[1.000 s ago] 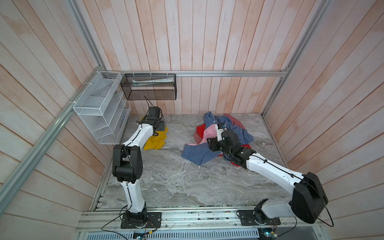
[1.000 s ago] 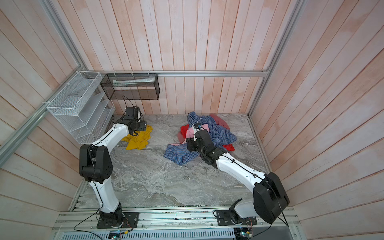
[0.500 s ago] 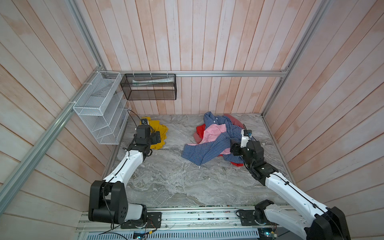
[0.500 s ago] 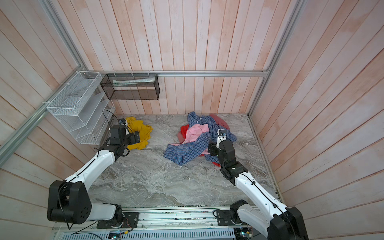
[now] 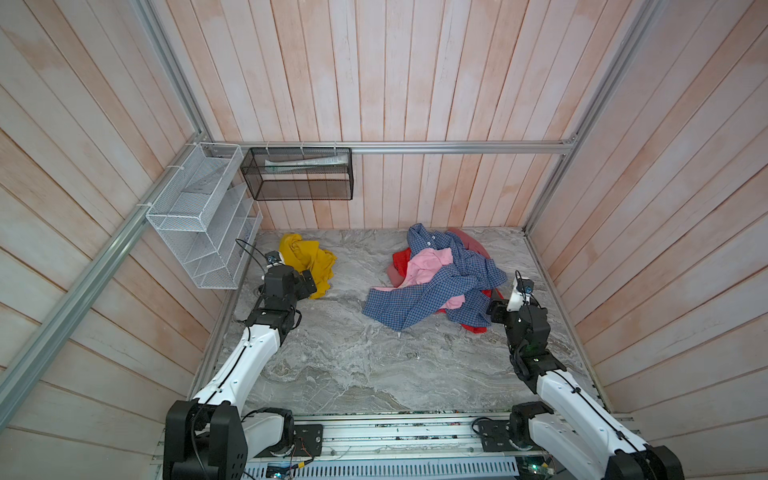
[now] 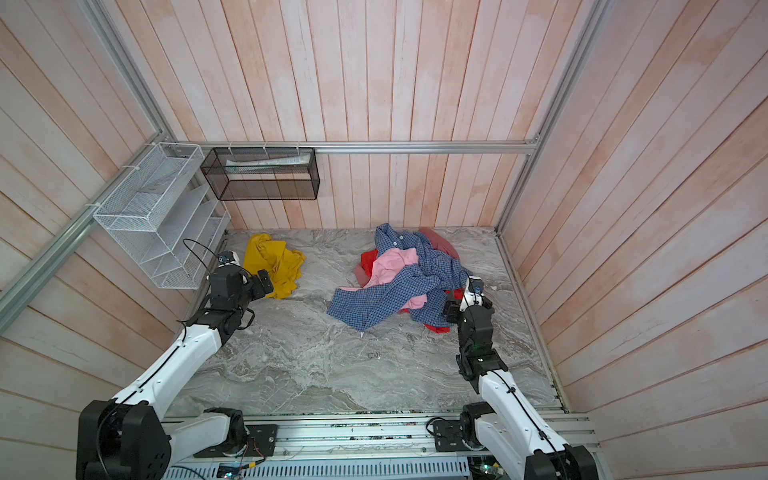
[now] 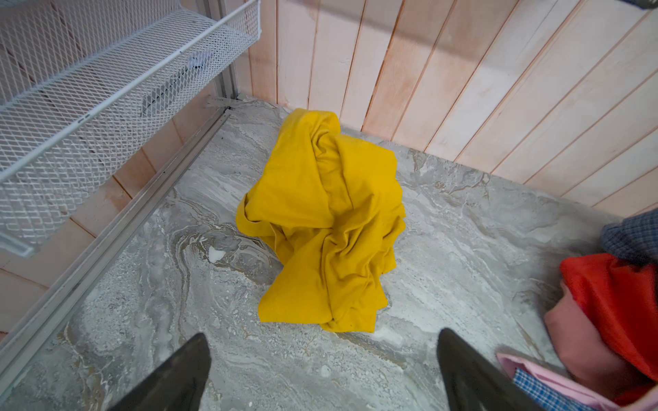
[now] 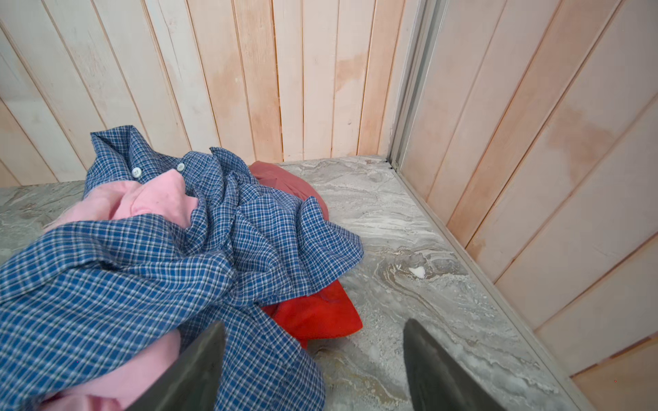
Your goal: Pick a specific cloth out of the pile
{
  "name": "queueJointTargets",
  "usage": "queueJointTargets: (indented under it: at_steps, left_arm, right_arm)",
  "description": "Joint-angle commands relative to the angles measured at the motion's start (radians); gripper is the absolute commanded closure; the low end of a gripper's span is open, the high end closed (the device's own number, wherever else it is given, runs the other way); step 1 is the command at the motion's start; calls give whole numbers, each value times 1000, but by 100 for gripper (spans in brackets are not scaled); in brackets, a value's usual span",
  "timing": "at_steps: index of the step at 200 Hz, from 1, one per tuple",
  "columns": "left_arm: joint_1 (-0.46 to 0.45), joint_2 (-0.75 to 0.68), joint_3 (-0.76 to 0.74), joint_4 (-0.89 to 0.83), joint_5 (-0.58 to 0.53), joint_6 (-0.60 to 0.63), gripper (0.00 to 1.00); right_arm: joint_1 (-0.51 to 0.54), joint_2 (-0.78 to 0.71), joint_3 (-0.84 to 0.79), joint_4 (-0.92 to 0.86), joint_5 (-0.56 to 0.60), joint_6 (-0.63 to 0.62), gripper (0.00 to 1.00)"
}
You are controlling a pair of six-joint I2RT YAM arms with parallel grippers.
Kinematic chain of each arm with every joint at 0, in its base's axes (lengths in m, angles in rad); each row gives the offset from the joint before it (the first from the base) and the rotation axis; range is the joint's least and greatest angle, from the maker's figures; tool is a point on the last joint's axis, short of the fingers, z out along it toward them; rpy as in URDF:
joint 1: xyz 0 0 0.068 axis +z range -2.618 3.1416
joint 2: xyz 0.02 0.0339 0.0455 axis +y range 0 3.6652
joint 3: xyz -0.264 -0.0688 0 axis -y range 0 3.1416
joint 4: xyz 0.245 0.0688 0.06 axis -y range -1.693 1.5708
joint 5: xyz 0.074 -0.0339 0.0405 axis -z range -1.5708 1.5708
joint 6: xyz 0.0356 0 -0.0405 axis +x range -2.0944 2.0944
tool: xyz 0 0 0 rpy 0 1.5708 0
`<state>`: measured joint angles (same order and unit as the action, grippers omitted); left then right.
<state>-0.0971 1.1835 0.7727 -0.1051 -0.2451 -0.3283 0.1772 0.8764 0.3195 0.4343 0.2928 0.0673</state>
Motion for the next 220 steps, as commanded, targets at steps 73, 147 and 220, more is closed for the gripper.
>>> queueJointTargets:
  at_steps: [73, 147, 220]
  left_arm:
    - [5, -226, -207, 26, -165, -95, 0]
    - [5, -264, -272, 102, -199, -113, 0]
    - [5, -349, -387, 260, -286, -52, 0]
  right_arm:
    - [-61, 67, -186, 368, -44, -56, 17]
    - [-182, 340, -257, 790, -141, -49, 18]
    - [-210, 674, -157, 974, -270, -43, 26]
